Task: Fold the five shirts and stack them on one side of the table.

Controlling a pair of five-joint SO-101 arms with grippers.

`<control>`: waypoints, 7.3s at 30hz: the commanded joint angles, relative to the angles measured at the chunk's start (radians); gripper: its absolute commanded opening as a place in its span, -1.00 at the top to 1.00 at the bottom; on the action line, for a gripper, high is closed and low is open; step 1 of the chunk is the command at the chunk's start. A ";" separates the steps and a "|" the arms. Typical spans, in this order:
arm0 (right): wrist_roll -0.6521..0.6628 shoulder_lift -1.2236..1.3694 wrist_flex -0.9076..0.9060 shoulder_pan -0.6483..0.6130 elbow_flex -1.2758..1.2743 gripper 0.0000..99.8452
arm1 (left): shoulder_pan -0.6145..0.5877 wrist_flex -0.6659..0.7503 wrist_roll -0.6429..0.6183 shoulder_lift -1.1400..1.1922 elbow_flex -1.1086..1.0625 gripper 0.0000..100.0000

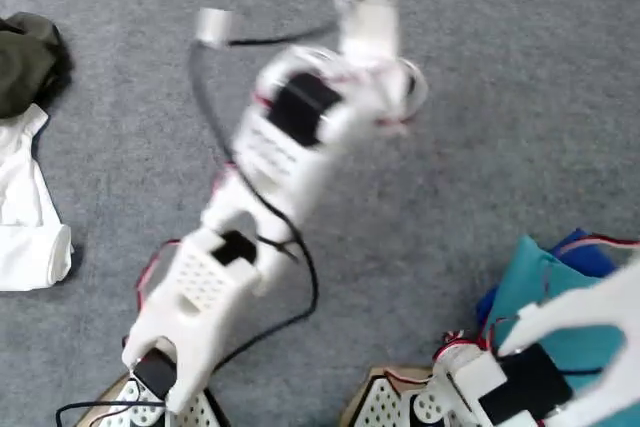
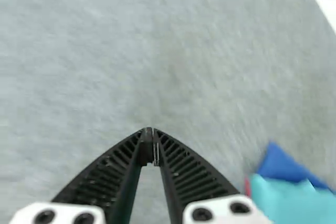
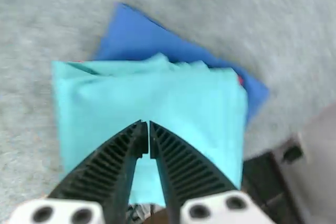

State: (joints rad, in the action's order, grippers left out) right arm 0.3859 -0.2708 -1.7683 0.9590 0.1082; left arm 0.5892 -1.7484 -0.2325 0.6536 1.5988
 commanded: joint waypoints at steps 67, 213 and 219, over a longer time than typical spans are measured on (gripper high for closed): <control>-0.284 0.591 0.305 -1.538 0.120 0.74 | -1.395 0.247 0.275 -0.257 -1.140 0.96; -0.129 1.291 -0.015 -1.276 1.023 0.98 | -1.597 0.351 0.583 -0.736 -1.872 0.60; -0.192 1.175 -0.018 -1.311 1.038 0.99 | -1.597 0.353 0.583 -0.737 -1.912 0.60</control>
State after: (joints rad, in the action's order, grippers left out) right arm 0.2217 1.0196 -1.7683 -0.3253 1.0978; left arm -1.0004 -1.3955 0.3445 -0.0414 -0.3084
